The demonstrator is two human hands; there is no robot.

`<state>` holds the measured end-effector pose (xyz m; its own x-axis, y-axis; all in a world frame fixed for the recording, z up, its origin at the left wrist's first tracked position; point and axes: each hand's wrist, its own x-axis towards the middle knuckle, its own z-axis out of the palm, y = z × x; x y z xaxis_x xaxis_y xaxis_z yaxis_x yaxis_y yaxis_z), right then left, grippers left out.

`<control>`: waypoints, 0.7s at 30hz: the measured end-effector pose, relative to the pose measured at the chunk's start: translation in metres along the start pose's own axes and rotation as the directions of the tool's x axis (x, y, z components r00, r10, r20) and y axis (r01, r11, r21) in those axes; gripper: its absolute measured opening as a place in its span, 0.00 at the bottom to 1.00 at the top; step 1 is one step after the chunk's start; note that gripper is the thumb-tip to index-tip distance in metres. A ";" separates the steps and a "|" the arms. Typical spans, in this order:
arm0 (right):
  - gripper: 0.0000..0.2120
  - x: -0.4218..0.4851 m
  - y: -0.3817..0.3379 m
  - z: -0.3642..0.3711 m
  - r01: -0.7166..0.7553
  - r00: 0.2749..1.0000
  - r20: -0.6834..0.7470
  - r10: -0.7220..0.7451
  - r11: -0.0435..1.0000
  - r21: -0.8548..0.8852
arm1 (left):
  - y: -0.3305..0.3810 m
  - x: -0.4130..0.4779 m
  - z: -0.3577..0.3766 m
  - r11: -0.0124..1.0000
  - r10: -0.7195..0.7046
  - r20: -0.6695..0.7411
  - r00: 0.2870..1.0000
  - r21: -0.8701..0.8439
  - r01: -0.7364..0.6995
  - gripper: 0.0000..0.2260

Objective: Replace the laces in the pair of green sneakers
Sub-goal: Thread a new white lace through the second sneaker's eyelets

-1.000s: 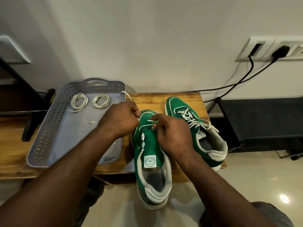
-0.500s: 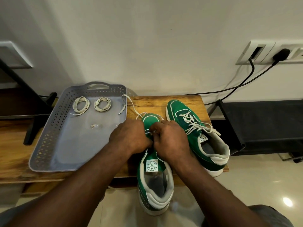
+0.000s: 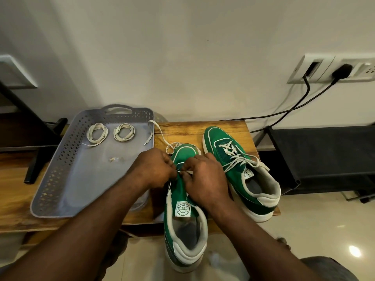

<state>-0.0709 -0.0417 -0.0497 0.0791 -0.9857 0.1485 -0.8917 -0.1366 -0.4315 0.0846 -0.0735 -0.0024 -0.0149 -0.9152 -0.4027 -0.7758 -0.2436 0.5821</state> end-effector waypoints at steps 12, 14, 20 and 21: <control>0.08 -0.001 -0.003 0.005 -0.202 0.976 0.079 0.201 0.979 0.002 | 0.005 -0.010 0.011 1.000 -0.001 -0.009 1.000 -0.006 0.001 0.03; 0.05 -0.002 -0.002 0.008 -0.244 0.969 0.051 0.242 0.968 0.050 | 0.005 -0.011 0.010 0.999 -0.008 -0.008 1.000 -0.040 0.008 0.03; 0.07 -0.008 -0.008 0.015 -0.330 0.942 0.009 0.335 0.921 0.206 | 0.004 -0.012 0.006 0.995 -0.026 0.003 1.000 -0.097 0.027 0.03; 0.07 -0.008 -0.008 0.016 -0.338 0.939 0.006 0.345 0.915 0.219 | 0.004 -0.011 0.006 0.995 -0.024 0.002 1.000 -0.094 0.024 0.03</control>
<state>-0.0571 -0.0339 -0.0617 -0.2307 -0.9729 -0.0147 -0.7455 0.1864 -0.6399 0.0775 -0.0626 0.0002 0.0025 -0.9086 -0.4176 -0.7132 -0.2944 0.6362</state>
